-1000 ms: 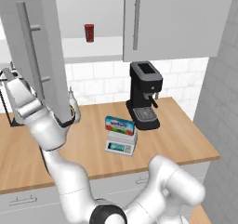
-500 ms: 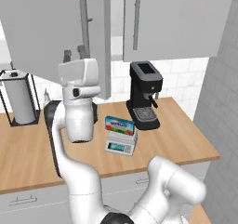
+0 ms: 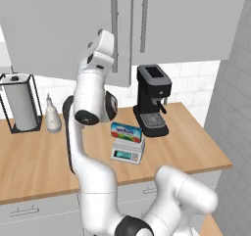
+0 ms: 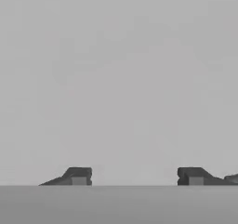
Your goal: Pick the boxed food and place it on the digital scale for weighing, and close the cabinet.
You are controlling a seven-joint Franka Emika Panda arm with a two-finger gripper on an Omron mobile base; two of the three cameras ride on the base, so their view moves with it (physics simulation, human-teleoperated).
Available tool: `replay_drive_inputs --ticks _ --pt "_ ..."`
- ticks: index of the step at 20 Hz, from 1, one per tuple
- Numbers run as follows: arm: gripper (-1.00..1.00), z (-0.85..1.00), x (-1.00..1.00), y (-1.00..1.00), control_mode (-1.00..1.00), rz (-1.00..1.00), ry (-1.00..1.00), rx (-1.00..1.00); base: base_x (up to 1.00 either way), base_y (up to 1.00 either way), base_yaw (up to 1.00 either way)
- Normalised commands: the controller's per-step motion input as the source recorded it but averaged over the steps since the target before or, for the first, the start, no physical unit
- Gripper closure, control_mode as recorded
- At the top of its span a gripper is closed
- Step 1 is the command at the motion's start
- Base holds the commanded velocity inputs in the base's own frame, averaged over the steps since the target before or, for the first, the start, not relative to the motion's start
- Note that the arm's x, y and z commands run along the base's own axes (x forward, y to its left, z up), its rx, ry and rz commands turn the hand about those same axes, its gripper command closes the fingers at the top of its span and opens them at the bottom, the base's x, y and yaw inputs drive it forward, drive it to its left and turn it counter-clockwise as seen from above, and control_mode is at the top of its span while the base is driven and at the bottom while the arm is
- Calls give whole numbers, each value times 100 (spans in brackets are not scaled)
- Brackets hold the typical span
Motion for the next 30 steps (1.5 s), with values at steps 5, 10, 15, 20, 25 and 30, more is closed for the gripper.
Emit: replay_drive_inputs --ticks 5,10,15,20,25,30 --pt "-100 0 100 -36 -100 -4 76 0 0 0 0" --pt "-100 -8 100 -37 -100 0 49 0 0 0 0" --pt "-100 -45 100 -25 -100 4 15 1 0 0 0" --pt "-100 -77 100 -17 -100 7 5 1 0 0 0" --pt "-100 -92 100 -6 -100 5 2 0 0 0 0" --pt "-100 -54 -52 -52 -100 -1 6 3 0 0 0"
